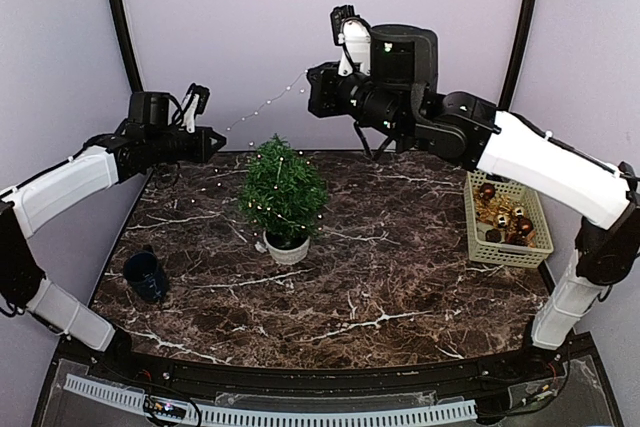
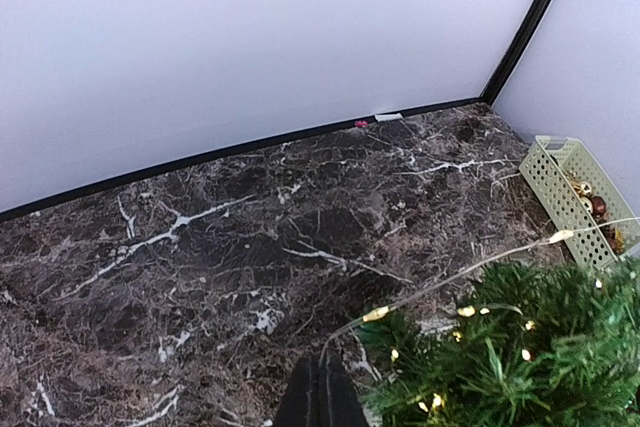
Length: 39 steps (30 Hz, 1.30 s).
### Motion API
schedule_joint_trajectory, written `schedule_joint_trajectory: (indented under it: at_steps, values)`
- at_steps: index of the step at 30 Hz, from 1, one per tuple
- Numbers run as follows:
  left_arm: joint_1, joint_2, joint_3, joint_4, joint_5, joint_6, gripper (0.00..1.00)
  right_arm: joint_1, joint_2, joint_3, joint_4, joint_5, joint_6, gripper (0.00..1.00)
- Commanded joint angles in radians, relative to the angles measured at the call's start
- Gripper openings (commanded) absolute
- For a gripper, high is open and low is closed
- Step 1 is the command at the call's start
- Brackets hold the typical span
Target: Decorate the small christmas tree
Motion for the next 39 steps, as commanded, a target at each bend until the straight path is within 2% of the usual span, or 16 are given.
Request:
schedule_joint_trajectory:
  at_steps: [1, 10, 24, 36, 39]
  values:
    - [0.031, 0.090, 0.088, 0.076, 0.062, 0.017, 0.00, -0.064, 0.036, 0.045, 0.035, -0.029, 0.034, 0.00]
    - [0.036, 0.309, 0.262, 0.122, 0.133, 0.035, 0.00, -0.182, 0.092, 0.077, 0.017, -0.053, 0.081, 0.00]
    - [0.036, 0.611, 0.484, 0.223, 0.306, 0.011, 0.00, -0.315, 0.048, -0.044, -0.008, 0.012, 0.171, 0.00]
    - [0.036, 0.755, 0.527, 0.382, 0.624, -0.082, 0.00, -0.339, -0.064, -0.185, -0.043, 0.017, 0.212, 0.00]
    - [0.036, 0.757, 0.518, 0.416, 0.676, -0.110, 0.06, -0.339, -0.103, -0.216, -0.047, 0.022, 0.224, 0.00]
